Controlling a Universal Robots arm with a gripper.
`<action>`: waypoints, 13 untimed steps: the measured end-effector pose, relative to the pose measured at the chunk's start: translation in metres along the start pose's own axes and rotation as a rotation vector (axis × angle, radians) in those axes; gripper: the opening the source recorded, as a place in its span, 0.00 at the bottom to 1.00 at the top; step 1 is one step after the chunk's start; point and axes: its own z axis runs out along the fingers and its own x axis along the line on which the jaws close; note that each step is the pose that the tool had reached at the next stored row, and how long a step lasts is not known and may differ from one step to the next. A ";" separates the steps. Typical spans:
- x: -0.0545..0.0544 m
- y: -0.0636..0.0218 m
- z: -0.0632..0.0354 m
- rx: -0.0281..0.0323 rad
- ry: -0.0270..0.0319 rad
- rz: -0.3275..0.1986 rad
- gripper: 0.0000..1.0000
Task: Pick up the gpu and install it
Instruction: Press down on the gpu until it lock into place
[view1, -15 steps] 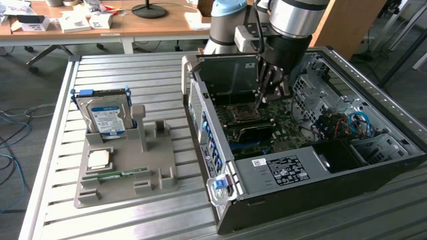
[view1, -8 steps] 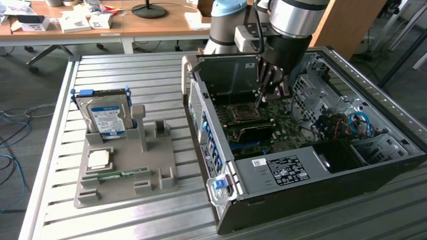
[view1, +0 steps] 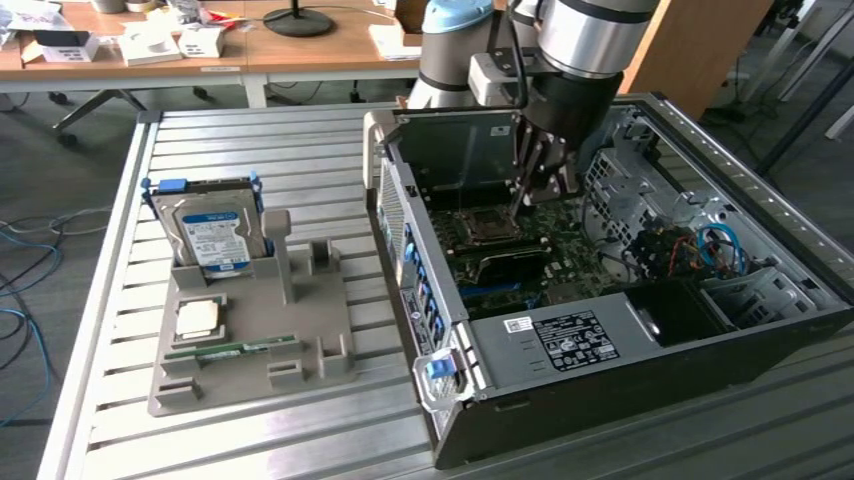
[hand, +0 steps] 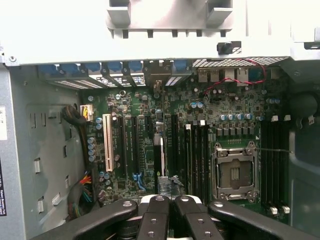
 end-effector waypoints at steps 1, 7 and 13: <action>0.000 0.0000 0.0012 0.0000 -0.0001 0.000 0.11; 0.000 0.0000 0.0111 0.0000 0.0000 0.000 0.11; 0.001 0.0000 0.0188 0.0000 -0.0001 0.000 0.11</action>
